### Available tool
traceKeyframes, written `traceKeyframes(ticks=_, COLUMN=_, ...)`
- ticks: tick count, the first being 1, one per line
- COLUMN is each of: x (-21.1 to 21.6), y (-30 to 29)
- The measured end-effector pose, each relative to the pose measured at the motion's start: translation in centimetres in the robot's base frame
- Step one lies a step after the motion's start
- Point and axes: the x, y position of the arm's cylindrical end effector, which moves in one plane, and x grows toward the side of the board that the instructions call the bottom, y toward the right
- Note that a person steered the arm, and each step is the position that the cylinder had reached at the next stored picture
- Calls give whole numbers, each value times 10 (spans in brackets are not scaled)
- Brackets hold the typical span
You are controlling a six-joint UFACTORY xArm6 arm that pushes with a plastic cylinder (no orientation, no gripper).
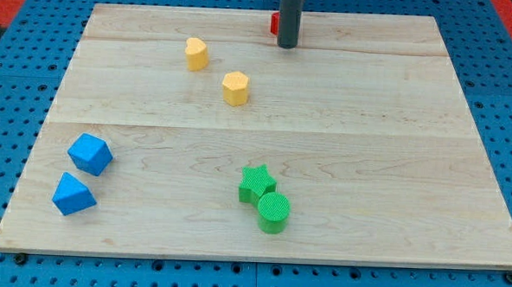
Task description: Keep yellow blocks in a horizontal line
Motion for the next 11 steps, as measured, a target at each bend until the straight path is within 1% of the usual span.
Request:
traceKeyframes(ticks=2, x=32, y=-2)
traceKeyframes(ticks=3, x=39, y=-3)
traceKeyframes(ticks=6, x=88, y=-1)
traceKeyframes(ticks=7, x=100, y=-13)
traceKeyframes(ticks=8, x=131, y=-57)
traceKeyframes(ticks=9, x=114, y=-101)
traceKeyframes(ticks=10, x=97, y=-58)
traceKeyframes(ticks=11, x=65, y=-38)
